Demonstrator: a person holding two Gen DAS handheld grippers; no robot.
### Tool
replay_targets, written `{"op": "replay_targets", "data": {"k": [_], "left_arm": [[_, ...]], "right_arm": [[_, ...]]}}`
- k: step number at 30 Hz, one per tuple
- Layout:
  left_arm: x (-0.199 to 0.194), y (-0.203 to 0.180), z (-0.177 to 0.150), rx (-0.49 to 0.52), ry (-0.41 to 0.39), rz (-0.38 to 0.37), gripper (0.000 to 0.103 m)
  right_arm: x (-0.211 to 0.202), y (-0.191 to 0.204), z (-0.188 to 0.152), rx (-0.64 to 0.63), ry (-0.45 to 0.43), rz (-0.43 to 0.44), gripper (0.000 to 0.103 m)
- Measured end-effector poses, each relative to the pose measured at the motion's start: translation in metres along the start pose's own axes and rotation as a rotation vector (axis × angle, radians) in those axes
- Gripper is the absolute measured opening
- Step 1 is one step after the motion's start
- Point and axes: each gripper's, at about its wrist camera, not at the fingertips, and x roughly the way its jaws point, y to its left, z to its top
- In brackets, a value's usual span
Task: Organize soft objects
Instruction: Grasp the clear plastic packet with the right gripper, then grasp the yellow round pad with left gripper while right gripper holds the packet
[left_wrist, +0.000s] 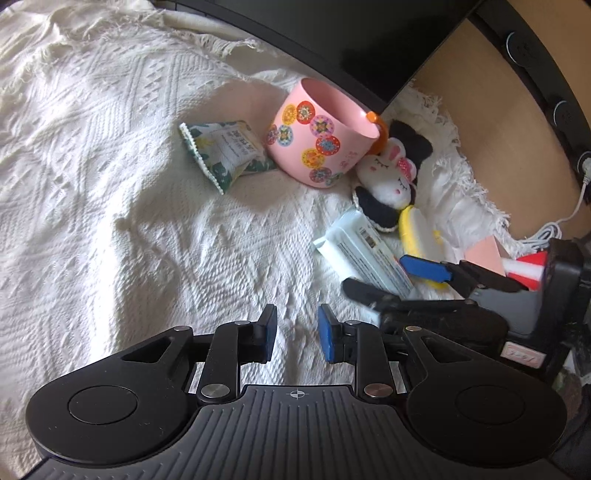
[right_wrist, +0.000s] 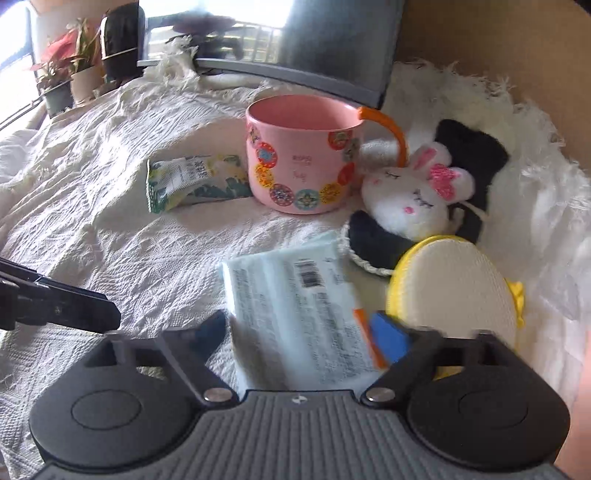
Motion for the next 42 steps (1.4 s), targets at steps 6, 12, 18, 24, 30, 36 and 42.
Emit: {"op": "replay_targets", "data": {"k": [6,12,18,24,30,36,42], "left_arm": [[0.001,-0.006,0.0,0.036,0.004,0.013,0.027],[0.025,-0.043,0.007,0.128,0.036,-0.044,0.027],[0.075,-0.097,0.032,0.201,0.059,-0.152,0.026],[0.114,-0.105,0.056,0.086,0.037,-0.133,0.026],[0.141,-0.092,0.065,-0.02,0.077,-0.17,0.028],[0.163,-0.118,0.067,0.047,0.122,-0.234,0.029],[0.191,-0.148,0.069,0.052,0.191,-0.265,0.024]], "right_arm": [[-0.06,-0.003,-0.024,0.052,-0.023,-0.022,0.076],[-0.117,-0.024,-0.085,0.174,-0.022,-0.208,0.076],[-0.149,-0.054,-0.141,0.319,-0.02,-0.368,0.076],[-0.152,-0.08,-0.173,0.468,-0.038,-0.417,0.078],[-0.144,-0.076,-0.186,0.451,-0.07,-0.424,0.087],[-0.139,-0.08,-0.193,0.486,-0.079,-0.433,0.096],[-0.139,-0.08,-0.197,0.481,-0.09,-0.43,0.097]]}}
